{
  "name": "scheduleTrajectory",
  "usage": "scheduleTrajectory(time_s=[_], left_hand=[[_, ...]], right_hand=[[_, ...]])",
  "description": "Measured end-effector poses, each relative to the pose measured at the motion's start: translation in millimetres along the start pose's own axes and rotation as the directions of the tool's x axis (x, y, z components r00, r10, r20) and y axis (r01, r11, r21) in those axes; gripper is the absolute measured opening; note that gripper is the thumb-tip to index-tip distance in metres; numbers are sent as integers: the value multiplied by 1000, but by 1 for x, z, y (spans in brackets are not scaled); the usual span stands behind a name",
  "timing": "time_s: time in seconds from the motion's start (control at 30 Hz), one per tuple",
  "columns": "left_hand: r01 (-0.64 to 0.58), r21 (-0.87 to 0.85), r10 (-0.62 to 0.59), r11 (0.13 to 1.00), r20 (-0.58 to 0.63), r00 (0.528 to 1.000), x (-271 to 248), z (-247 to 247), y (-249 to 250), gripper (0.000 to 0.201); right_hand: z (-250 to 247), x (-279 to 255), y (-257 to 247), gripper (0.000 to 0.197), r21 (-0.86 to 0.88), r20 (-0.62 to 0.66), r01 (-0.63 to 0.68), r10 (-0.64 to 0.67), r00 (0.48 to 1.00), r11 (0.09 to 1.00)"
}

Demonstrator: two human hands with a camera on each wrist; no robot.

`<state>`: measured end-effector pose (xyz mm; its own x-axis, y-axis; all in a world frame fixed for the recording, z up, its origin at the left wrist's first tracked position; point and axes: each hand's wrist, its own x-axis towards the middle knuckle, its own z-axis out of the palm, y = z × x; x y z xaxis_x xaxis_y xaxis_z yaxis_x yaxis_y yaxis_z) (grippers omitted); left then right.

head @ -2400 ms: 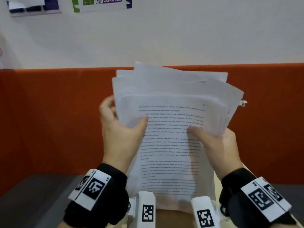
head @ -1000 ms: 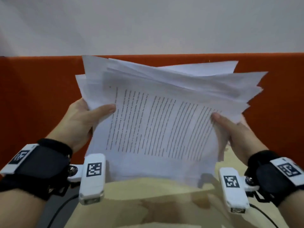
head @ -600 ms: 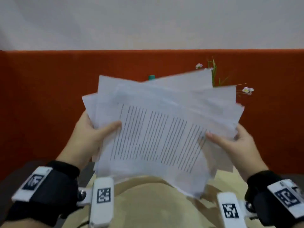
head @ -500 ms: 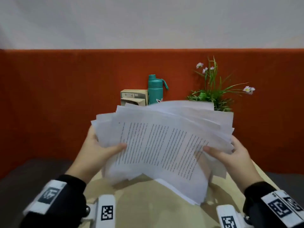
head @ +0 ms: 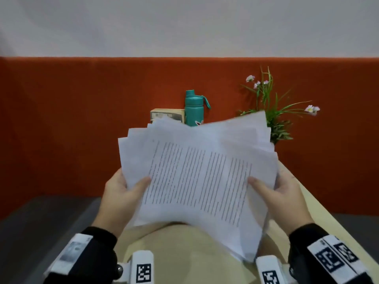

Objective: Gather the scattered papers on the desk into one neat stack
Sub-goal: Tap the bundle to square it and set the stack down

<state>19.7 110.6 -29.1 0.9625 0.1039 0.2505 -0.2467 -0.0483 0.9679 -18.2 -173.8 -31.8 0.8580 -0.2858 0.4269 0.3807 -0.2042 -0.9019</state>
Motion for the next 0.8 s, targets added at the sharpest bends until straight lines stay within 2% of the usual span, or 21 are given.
scheduleTrajectory(time_s=[0.07, 0.1, 0.17, 0.23, 0.27, 0.33, 0.37, 0.43, 0.53, 0.6, 0.67, 0.73, 0.8], left_hand=[[-79, -47, 78, 996, -12, 997, 1, 0, 7, 36], [-107, -66, 106, 992, -18, 994, 2, -1, 9, 44], [-124, -73, 124, 990, -7, 992, 2, -6, 9, 62], [-80, -57, 82, 995, 30, 996, 3, -10, 6, 76], [-54, -51, 57, 997, 49, 997, 4, -10, 5, 75], [-29, -44, 32, 999, 60, 998, 7, -7, 6, 55], [-33, -44, 35, 999, 48, 998, 8, -5, 7, 46], [-59, -62, 59, 996, 1, 998, 11, -3, 8, 42], [-29, -119, 28, 992, -13, 1000, 12, -4, 5, 64], [-10, -93, 11, 996, 10, 1000, 11, 0, 2, 46], [-44, -72, 42, 996, -29, 999, 11, 3, 1, 30], [-53, -112, 44, 992, -79, 996, 12, 2, -1, 22], [-5, -149, -1, 989, -42, 999, 11, 3, -1, 22]], right_hand=[[2, 6, -16, 30, -1, -16, 89, -89, 996, 996], [1, 7, -21, 36, 33, -21, 113, -113, 993, 993], [-4, 8, -19, 57, 154, -16, 55, -54, 998, 987], [-5, 6, -10, 68, 126, 2, -35, 35, 999, 991], [-4, 6, -5, 65, 81, 13, -62, 62, 998, 995], [-1, 7, -1, 46, 42, 1, -74, 74, 997, 996], [0, 9, -1, 35, 55, -21, -77, 78, 997, 996], [-1, 12, -6, 24, 102, -76, -58, 66, 995, 993], [1, 14, -12, 30, 146, -96, -15, 30, 995, 989], [7, 15, -13, 29, 130, -64, -32, 41, 997, 991], [9, 19, -11, 26, 97, -97, -21, 31, 995, 995], [9, 20, -8, 26, 116, -184, -10, 32, 982, 993], [12, 18, -2, 30, 135, -198, -38, 65, 978, 990]])
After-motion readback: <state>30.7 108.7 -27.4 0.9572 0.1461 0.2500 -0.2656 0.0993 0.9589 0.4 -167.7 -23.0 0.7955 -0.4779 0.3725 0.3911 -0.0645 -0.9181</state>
